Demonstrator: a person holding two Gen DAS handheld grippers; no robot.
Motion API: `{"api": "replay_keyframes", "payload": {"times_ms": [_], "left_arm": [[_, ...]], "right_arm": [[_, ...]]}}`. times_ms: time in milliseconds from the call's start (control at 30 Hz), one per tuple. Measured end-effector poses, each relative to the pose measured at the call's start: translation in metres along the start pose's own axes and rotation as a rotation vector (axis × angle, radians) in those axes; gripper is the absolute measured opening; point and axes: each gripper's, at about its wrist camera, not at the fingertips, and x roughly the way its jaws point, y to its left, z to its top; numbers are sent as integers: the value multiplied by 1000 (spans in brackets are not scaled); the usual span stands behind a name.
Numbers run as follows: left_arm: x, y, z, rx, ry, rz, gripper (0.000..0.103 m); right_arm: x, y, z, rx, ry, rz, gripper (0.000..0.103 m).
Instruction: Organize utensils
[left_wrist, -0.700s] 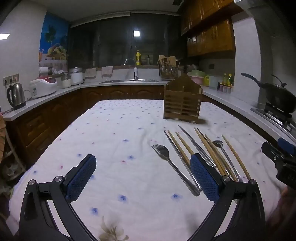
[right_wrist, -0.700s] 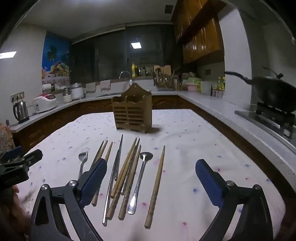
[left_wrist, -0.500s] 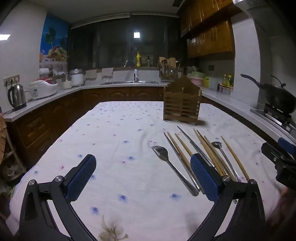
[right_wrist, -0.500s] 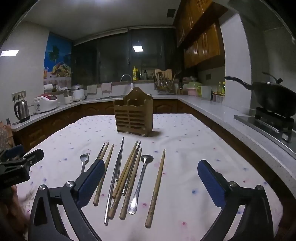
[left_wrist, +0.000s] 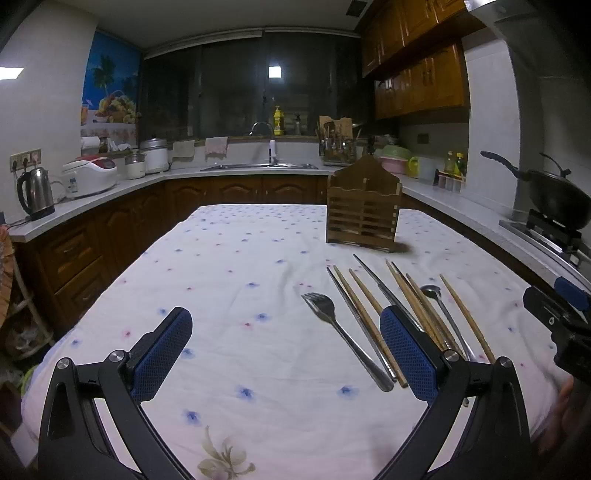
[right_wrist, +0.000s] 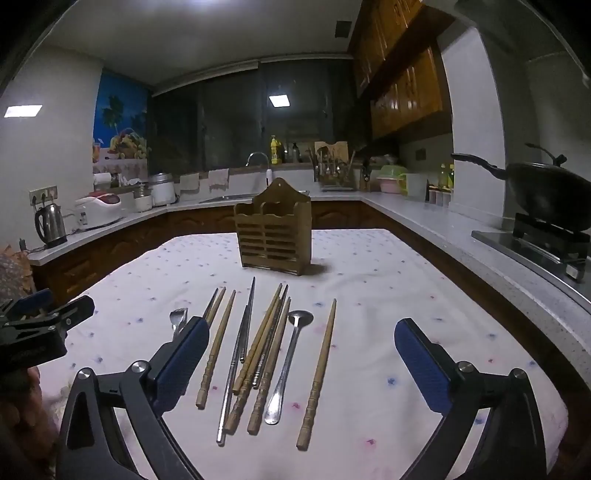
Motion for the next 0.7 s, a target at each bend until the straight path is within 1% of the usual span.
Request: {"api": "replay_keyframes", "payload": {"times_ms": [700], "left_arm": [[-3, -1, 1, -5, -3, -4, 103]], "right_arm": [[2, 6, 1, -6, -1, 31, 101]]}}
